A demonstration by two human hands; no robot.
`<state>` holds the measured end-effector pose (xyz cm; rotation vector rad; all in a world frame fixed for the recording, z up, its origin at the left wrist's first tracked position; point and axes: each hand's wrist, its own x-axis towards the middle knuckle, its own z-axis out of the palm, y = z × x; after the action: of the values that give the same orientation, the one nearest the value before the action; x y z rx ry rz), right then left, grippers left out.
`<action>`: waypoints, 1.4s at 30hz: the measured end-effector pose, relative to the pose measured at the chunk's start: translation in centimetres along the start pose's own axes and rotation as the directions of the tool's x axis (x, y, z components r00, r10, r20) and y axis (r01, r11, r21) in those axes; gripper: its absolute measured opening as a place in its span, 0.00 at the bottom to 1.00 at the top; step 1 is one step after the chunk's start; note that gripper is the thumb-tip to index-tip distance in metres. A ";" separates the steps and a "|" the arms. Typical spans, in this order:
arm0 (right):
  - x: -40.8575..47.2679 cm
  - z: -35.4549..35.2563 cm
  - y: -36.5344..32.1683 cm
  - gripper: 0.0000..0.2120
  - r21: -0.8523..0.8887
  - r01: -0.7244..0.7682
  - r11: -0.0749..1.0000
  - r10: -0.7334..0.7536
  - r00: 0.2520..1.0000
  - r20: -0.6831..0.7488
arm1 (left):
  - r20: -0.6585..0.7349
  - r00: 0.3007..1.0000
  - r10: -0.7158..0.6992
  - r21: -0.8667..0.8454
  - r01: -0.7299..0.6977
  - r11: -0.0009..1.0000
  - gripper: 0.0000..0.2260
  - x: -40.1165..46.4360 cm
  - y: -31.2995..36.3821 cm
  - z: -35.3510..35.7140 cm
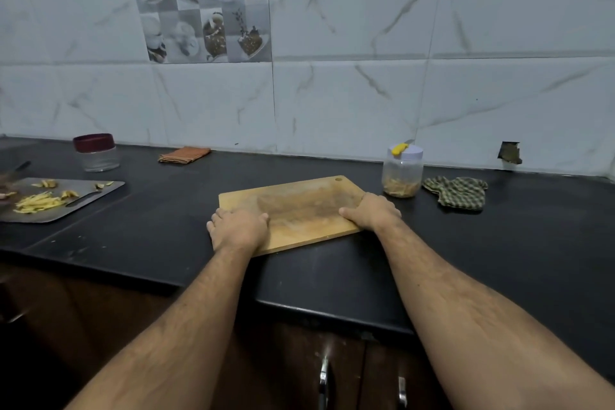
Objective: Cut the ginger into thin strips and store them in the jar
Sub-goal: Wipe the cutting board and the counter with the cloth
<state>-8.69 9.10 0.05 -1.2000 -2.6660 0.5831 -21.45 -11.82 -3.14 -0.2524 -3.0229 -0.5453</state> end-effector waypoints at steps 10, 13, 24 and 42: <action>-11.3 -2.6 5.7 0.33 -0.080 -0.150 0.985 0.144 0.987 -0.071 | 0.092 0.965 0.247 0.020 -0.250 0.968 0.31 -7.7 -0.1 -1.2; -14.2 -4.1 8.5 0.33 -0.125 -0.194 0.973 0.182 0.978 -0.098 | 0.106 0.932 0.346 -0.009 -0.348 0.938 0.31 -10.2 1.0 -1.0; -17.2 -5.6 17.2 0.39 -0.038 -0.250 0.968 0.240 0.957 -0.164 | 0.167 0.825 0.539 -0.099 -0.530 0.842 0.27 -14.4 7.3 0.1; -15.6 -6.6 17.7 0.36 -0.130 -0.220 0.967 0.185 0.953 -0.242 | 0.030 0.834 0.551 -0.133 -0.543 0.829 0.24 -14.1 9.7 1.1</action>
<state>15.75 9.95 -1.05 -1.4978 -2.4487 0.2469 -5.97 -4.63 -2.06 -1.1213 -2.7677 -0.6613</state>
